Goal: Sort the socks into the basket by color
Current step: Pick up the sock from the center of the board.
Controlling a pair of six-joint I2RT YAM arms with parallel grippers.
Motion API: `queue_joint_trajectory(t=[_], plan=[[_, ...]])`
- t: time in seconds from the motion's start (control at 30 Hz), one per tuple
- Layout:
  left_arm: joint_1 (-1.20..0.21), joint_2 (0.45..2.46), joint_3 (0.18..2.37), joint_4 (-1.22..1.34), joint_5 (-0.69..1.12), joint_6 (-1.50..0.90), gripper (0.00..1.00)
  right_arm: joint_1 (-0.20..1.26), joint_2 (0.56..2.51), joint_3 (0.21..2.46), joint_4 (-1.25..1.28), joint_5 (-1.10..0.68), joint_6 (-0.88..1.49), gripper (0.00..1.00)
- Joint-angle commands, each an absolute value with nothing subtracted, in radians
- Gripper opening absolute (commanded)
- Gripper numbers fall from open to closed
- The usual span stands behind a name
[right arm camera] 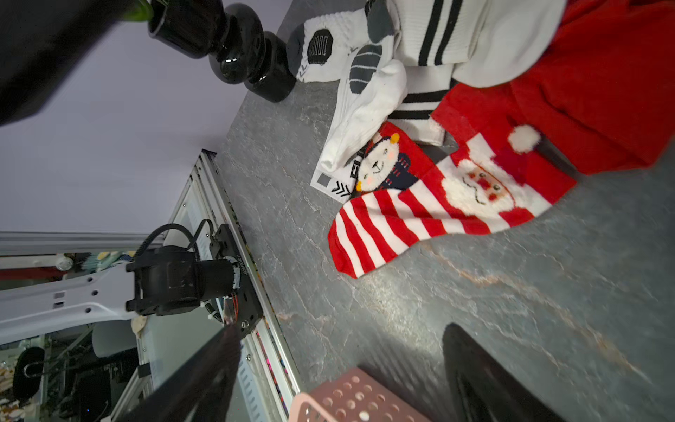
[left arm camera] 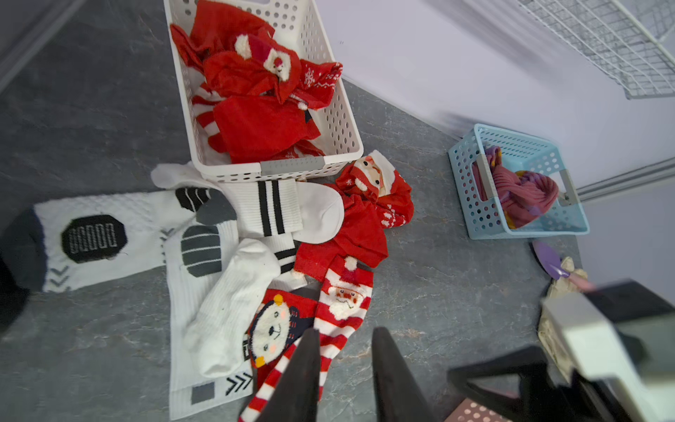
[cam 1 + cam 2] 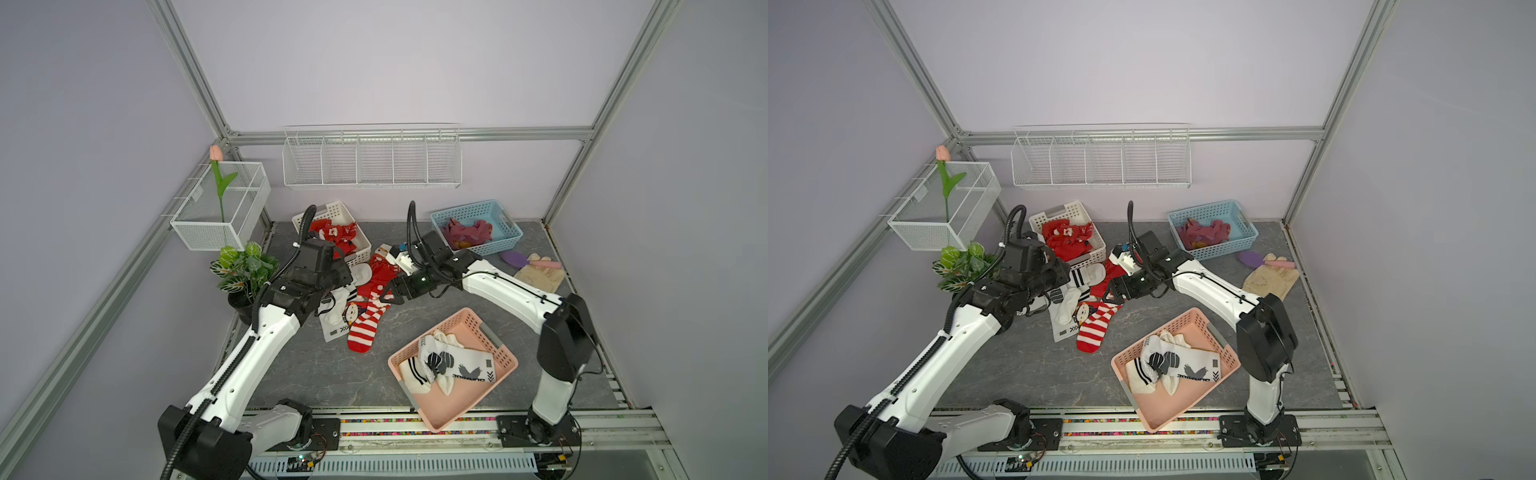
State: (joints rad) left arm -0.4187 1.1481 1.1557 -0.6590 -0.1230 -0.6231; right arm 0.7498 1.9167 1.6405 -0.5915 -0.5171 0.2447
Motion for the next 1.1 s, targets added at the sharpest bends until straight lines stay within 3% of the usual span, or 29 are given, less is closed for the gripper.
queue_joint_trajectory(t=[0.0, 0.07, 0.2, 0.33, 0.63, 0.73, 0.83, 0.93, 1.07], plan=[[-0.425, 1.066, 1.146, -0.74, -0.167, -0.66, 0.27, 0.799, 2.059, 1.793, -0.635, -0.495, 0.17, 0.89], [-0.425, 1.021, 1.137, -0.756, -0.174, -0.664, 0.41, 0.822, 2.161, 1.907, -0.65, -0.476, 0.155, 0.89], [-0.425, 0.958, 1.13, -0.793, -0.179, -0.663, 0.59, 0.856, 2.356, 2.139, -0.668, -0.452, 0.138, 0.9], [-0.425, 0.924, 1.124, -0.831, -0.169, -0.664, 0.72, 0.875, 2.516, 2.353, -0.71, -0.393, 0.13, 0.89], [-0.425, 0.857, 1.092, -0.865, -0.168, -0.681, 0.74, 0.895, 2.714, 2.593, -0.716, -0.294, 0.113, 0.89], [-0.425, 0.857, 1.091, -0.861, -0.167, -0.678, 0.73, 0.899, 2.733, 2.602, -0.706, -0.295, 0.113, 0.99], [-0.426, 0.863, 1.088, -0.854, -0.164, -0.68, 0.73, 0.903, 2.747, 2.601, -0.703, -0.297, 0.115, 0.86], [-0.425, 0.866, 1.086, -0.851, -0.163, -0.68, 0.73, 0.902, 2.75, 2.601, -0.709, -0.298, 0.114, 0.54], [-0.425, 0.864, 1.08, -0.846, -0.162, -0.683, 0.73, 0.902, 2.732, 2.599, -0.721, -0.288, 0.101, 0.19]])
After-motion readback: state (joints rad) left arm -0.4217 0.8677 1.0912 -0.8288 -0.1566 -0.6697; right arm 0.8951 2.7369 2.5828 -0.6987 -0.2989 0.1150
